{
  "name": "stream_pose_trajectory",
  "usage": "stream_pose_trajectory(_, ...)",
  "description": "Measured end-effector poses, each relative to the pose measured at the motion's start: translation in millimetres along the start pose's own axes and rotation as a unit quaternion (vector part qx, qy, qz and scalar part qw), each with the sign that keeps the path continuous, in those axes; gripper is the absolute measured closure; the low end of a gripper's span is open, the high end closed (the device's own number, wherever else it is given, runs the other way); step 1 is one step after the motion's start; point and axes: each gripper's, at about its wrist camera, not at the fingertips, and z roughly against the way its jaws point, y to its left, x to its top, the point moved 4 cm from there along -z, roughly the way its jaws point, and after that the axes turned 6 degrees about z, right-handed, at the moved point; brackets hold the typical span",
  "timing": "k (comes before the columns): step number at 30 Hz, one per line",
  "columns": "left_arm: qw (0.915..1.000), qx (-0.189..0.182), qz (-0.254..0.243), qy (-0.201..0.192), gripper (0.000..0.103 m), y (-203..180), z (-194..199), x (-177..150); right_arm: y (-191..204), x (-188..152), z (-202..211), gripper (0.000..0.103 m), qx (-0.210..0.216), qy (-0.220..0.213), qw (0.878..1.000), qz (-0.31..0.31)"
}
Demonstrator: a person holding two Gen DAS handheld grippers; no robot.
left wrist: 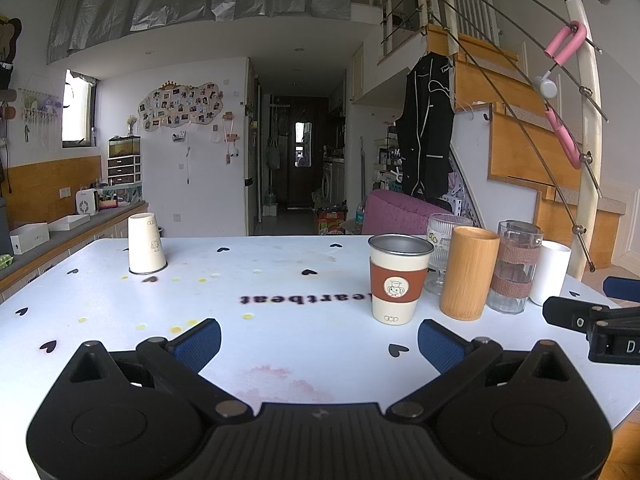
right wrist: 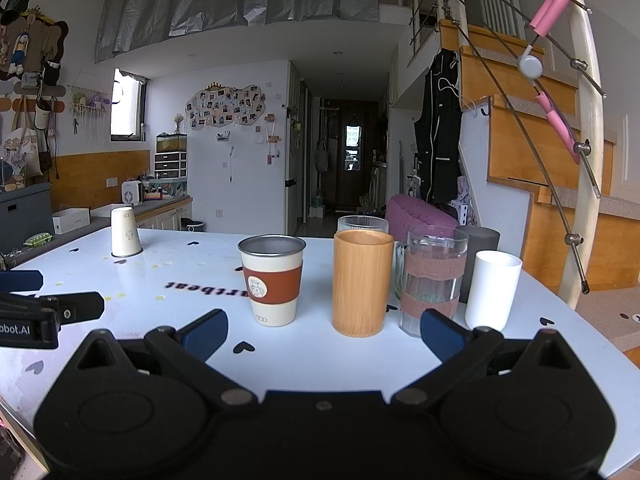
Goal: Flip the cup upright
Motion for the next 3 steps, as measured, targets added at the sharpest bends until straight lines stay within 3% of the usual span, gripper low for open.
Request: stream_pose_trajectory(3, 1.0000, 0.001, 0.000, 0.000, 0.000, 0.1, 0.0, 0.0, 0.0, 0.0, 0.2, 0.000, 0.000, 0.000, 1.000, 0.000)
